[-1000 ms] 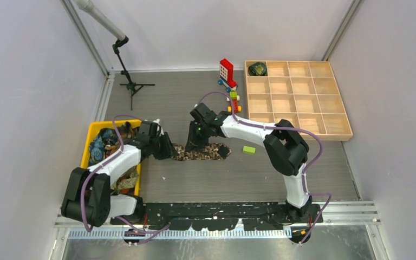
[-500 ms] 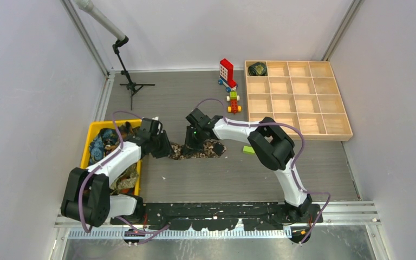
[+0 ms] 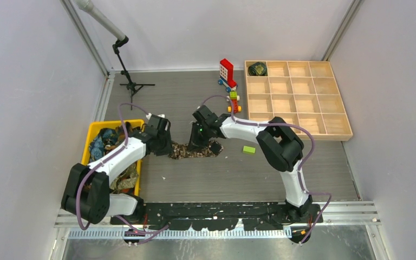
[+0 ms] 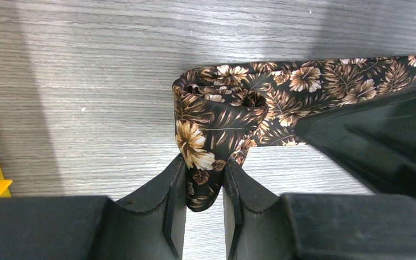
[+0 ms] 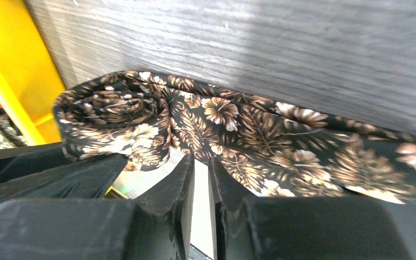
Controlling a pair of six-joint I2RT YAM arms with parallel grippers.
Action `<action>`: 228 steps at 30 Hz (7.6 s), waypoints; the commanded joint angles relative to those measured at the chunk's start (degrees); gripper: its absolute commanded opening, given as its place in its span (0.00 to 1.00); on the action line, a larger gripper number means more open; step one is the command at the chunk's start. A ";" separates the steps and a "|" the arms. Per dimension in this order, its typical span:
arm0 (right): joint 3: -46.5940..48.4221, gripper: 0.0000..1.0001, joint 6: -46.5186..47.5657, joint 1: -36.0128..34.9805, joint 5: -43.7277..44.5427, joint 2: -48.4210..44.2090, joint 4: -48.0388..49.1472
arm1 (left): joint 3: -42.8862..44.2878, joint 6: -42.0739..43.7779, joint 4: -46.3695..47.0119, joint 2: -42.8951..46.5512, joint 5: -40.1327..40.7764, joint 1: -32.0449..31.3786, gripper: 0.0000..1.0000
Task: Roll the ties
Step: Roll the tie at the center of the board.
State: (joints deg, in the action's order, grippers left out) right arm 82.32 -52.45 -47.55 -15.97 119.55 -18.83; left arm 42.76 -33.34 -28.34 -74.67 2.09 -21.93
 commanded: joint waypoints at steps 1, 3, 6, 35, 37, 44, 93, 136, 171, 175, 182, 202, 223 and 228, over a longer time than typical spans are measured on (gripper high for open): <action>-0.59 0.21 2.43 1.93 1.68 -5.36 0.98 | 2.32 1.44 -1.60 -0.39 3.05 -0.39 0.19; -0.98 0.21 2.93 2.34 1.78 -4.57 1.06 | 2.43 1.55 -1.70 -0.39 3.16 -0.39 0.19; -1.64 0.20 3.11 2.68 2.08 -2.72 1.23 | 2.58 1.74 -2.02 -0.23 3.44 -0.39 0.19; -6.17 0.18 0.81 1.16 8.15 -14.31 -4.14 | 8.46 3.61 -7.68 -5.46 23.55 -10.23 0.18; -7.05 0.18 0.50 1.63 10.61 -16.67 -6.08 | 9.48 3.29 -8.88 -7.32 26.43 -11.89 0.18; -16.25 0.20 -4.03 4.49 19.94 -28.46 -6.84 | 13.30 1.62 -12.29 -13.45 36.19 -18.15 0.17; -21.73 0.24 -6.51 10.31 24.84 -47.67 -11.43 | 32.84 8.21 -25.31 -30.81 36.13 -32.75 0.56; -4.88 0.30 -10.89 -0.11 6.86 -7.82 12.31 | 3.97 4.36 2.90 1.58 -18.39 13.31 0.72; -4.73 0.34 -8.73 -0.26 5.10 -11.84 9.73 | -7.50 0.69 19.17 1.79 -20.78 13.35 0.71; -7.30 0.34 -10.87 -0.37 6.01 -13.26 9.15 | -7.71 0.64 19.41 1.81 -20.84 13.36 0.71; -7.25 0.30 -12.04 -2.32 4.69 -10.65 9.84 | -7.72 1.21 19.43 1.87 -21.04 13.32 0.71; -6.85 0.20 -10.41 -2.05 5.39 -5.35 10.05 | -6.97 2.75 17.59 1.60 -21.30 13.32 0.71; -7.73 0.17 -10.60 0.44 2.32 -1.34 14.66 | -4.30 1.71 21.12 -8.34 -27.24 13.36 0.73; -7.44 0.17 -10.47 1.13 1.30 -0.45 15.13 | -2.85 2.46 18.79 -8.61 -25.06 13.29 0.75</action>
State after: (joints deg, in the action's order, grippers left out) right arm 74.65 -63.53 -47.07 -14.15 118.15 -5.06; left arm 37.76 -31.51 -9.13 -83.02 -24.49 -8.86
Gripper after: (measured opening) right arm 0.176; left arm 0.744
